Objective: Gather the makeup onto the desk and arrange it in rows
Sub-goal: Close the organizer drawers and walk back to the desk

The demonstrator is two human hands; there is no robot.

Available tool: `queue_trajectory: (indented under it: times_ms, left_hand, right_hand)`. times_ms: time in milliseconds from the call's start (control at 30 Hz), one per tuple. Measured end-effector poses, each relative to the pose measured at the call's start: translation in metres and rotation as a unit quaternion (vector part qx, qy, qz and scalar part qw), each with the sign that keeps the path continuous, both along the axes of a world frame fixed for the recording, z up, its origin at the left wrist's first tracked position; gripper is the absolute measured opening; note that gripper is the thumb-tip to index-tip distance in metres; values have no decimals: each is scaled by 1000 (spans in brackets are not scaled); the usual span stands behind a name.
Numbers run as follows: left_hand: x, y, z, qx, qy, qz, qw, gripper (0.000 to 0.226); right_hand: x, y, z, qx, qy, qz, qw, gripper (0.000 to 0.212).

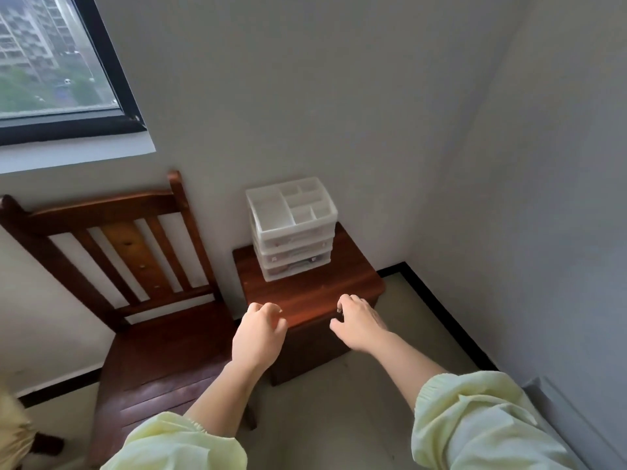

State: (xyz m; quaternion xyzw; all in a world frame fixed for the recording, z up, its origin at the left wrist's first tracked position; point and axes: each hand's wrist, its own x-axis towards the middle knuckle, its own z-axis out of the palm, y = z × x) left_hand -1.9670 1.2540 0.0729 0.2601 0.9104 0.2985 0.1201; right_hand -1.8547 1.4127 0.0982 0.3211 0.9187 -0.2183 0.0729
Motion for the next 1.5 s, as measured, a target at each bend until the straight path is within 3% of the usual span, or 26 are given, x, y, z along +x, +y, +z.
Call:
queue_trajectory:
  times_ms: [433,733,1033,1167,1300,1367,1500]
  left_hand:
    - [-160,92,-62,-39,-118,39,991,29]
    - [-201,123,-115,-48,-175,75,981,31]
    - [-222,137,-140,-15,-167,107,980,35]
    - [-225,138,-141,-1,-169,113,979,38]
    - [-222,141,-140,15,-184,131,974,39]
    - [-221,143,-140,25,-196,147,969,40]
    - [-212,144,-144,19,-238,185,953,36]
  right_hand:
    - [-156,89,-61,-127,-23,-79,988,31]
    - [-206,126,-128,-251,-26,-193,948,23]
    - [-248,143,-195,-459,39,-362,810,18]
    - [-261,149,-205,-537,73,-422,727,15]
    - [-259,145,-210,-601,140,-484,621,10]
    - [-259,139,-209,-606,155,-498,600,11]
    - [-253,127,-210,-597,165,-512,596,16]
